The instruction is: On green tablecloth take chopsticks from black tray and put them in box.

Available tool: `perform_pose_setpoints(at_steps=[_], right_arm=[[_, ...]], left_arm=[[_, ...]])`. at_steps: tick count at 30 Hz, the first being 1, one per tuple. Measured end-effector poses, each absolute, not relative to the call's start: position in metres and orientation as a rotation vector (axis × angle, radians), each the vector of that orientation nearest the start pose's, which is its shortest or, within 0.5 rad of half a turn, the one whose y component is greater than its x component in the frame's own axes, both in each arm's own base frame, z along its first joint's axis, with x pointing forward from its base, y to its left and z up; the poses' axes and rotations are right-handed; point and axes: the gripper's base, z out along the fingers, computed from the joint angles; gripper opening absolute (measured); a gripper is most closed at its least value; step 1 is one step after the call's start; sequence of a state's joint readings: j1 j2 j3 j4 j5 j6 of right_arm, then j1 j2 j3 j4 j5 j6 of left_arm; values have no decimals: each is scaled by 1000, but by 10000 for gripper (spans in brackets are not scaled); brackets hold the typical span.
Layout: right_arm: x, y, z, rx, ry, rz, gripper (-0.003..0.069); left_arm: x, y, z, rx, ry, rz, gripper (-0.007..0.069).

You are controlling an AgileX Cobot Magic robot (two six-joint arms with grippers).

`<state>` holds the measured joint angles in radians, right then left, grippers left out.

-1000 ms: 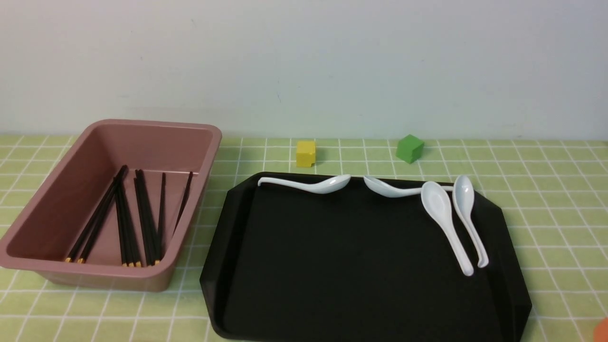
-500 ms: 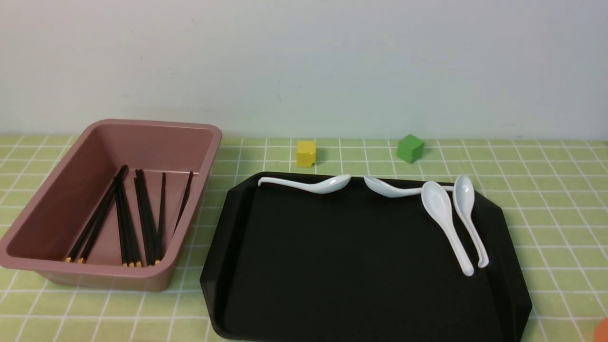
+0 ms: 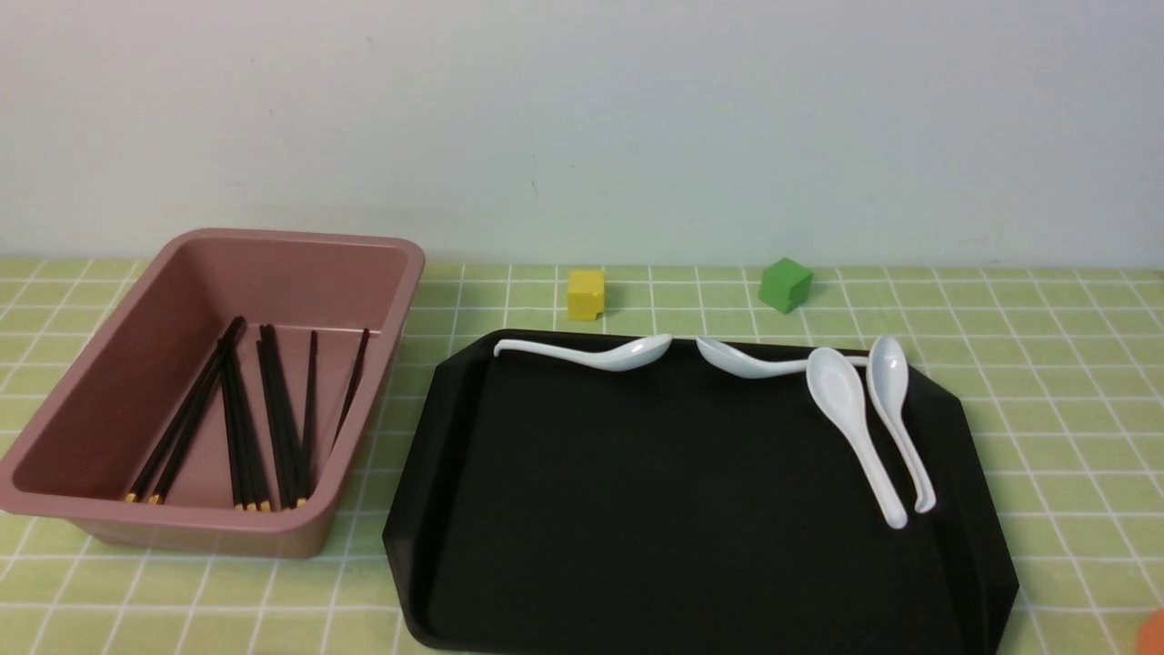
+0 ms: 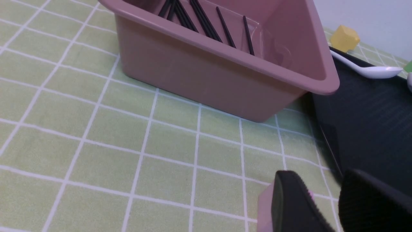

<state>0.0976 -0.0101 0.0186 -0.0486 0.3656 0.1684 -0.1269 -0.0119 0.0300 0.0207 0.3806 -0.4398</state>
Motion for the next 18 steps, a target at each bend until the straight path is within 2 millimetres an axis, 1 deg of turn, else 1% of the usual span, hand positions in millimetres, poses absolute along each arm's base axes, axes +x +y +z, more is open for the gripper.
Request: perform_pose_setpoints(at_steps=[18], right_arm=[[53, 4, 175, 37, 1860, 139, 107]], left_arm=[[52, -6, 170, -283, 1878, -367, 237]])
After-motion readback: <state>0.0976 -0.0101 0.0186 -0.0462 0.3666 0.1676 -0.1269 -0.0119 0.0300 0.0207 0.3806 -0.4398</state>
